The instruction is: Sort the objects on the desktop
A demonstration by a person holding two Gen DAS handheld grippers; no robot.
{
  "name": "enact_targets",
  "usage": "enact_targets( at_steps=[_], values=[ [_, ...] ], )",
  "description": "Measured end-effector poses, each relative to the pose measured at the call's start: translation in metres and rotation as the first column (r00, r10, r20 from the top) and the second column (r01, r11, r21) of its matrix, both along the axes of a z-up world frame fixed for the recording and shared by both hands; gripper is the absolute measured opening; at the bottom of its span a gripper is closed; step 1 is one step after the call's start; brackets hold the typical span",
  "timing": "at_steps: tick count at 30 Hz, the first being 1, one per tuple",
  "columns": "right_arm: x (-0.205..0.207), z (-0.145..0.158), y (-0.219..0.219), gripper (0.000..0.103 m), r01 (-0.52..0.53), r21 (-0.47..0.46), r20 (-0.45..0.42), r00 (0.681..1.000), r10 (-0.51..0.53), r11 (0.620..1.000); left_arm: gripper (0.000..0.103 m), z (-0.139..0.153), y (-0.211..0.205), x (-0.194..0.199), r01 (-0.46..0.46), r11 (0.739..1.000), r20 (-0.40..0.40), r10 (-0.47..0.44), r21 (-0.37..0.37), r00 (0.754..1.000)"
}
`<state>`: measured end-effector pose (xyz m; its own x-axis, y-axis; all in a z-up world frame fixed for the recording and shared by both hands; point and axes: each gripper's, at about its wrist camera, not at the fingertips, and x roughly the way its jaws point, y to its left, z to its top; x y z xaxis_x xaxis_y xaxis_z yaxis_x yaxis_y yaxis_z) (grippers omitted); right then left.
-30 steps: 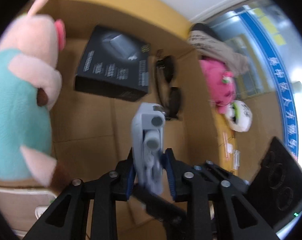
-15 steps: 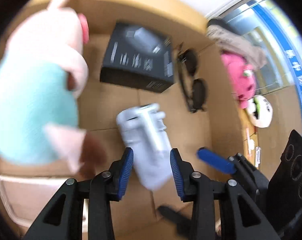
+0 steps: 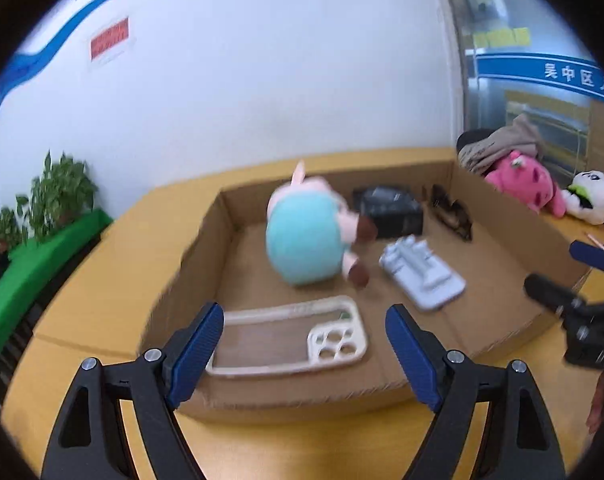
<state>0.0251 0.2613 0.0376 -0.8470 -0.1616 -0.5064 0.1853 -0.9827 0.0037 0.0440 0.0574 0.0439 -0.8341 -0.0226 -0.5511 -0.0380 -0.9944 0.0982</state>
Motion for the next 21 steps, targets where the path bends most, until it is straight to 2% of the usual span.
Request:
enact_targets(
  at_steps=[1, 3, 4, 6, 8, 11, 12, 13, 21],
  values=[
    [-0.002, -0.004, 0.001, 0.103, 0.004, 0.008, 0.003, 1.000, -0.004, 1.000, 0.083, -0.008, -0.007, -0.002, -0.007, 0.999, 0.013, 0.006, 0.034, 1.000],
    [-0.005, -0.015, 0.000, 0.103, 0.014, 0.021, 0.001, 1.000, -0.014, 1.000, 0.083, -0.016, -0.020, -0.001, 0.010, 0.993, -0.010, -0.008, 0.121, 1.000],
    [-0.003, -0.018, 0.001, 0.103, 0.014, 0.010, -0.010, 1.000, -0.014, 1.000, 0.084, -0.018, -0.024, -0.001, 0.010, 0.990, -0.029, -0.006, 0.141, 1.000],
    [-0.002, -0.021, 0.001, 0.103, 0.016, 0.010, -0.018, 1.000, -0.016, 1.000, 0.088, -0.020, -0.023, 0.002, 0.010, 0.990, -0.062, -0.001, 0.144, 0.998],
    [-0.004, -0.022, 0.001, 0.103, 0.012, 0.002, -0.012, 1.000, -0.012, 1.000, 0.090, -0.021, -0.027, -0.001, 0.016, 0.985, -0.048, -0.008, 0.172, 0.999],
    [-0.005, -0.021, 0.000, 0.103, 0.012, 0.004, -0.012, 1.000, -0.012, 1.000, 0.093, -0.022, -0.026, -0.003, 0.009, 0.985, -0.043, -0.001, 0.173, 0.999],
    [-0.005, -0.021, 0.000, 0.103, 0.017, 0.007, -0.012, 1.000, -0.017, 1.000, 0.096, -0.022, -0.027, -0.003, -0.002, 0.985, -0.037, 0.009, 0.170, 0.999],
    [-0.005, -0.021, -0.001, 0.103, 0.024, 0.011, -0.010, 1.000, -0.024, 1.000, 0.103, -0.023, -0.027, -0.004, -0.019, 0.986, -0.028, 0.024, 0.168, 0.999],
    [-0.005, -0.021, -0.001, 0.103, 0.029, 0.013, -0.008, 1.000, -0.029, 0.999, 0.103, -0.027, -0.026, -0.008, -0.033, 0.985, -0.024, 0.037, 0.169, 0.999]
  ],
)
